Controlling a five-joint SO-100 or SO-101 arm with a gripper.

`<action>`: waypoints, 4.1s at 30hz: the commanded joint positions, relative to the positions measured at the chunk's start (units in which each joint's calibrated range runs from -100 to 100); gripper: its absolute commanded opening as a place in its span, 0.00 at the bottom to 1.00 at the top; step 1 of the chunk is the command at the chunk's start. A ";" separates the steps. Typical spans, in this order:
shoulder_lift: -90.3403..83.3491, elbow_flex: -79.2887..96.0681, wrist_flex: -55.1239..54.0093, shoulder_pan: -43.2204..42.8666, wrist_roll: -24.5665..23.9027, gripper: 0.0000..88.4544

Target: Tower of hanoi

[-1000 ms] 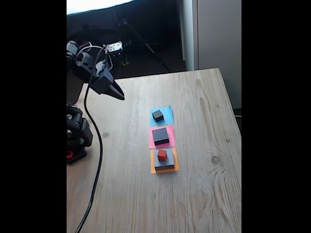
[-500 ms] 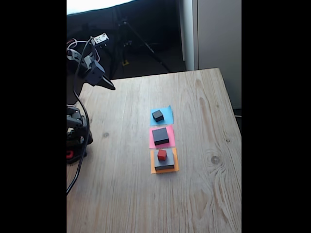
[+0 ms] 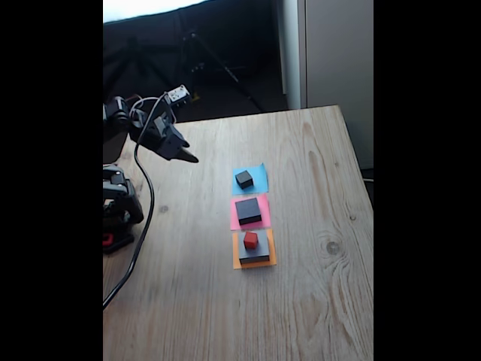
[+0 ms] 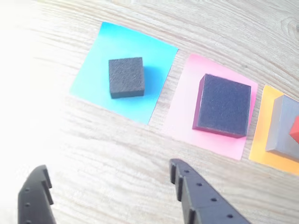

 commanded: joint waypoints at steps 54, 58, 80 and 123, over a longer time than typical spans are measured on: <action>82.63 22.28 -137.15 1.38 1.04 0.44; 85.13 20.64 -137.72 0.05 1.04 0.44; 93.08 11.46 -136.99 -3.30 -0.46 0.44; 86.42 14.28 -129.46 -4.05 1.04 0.04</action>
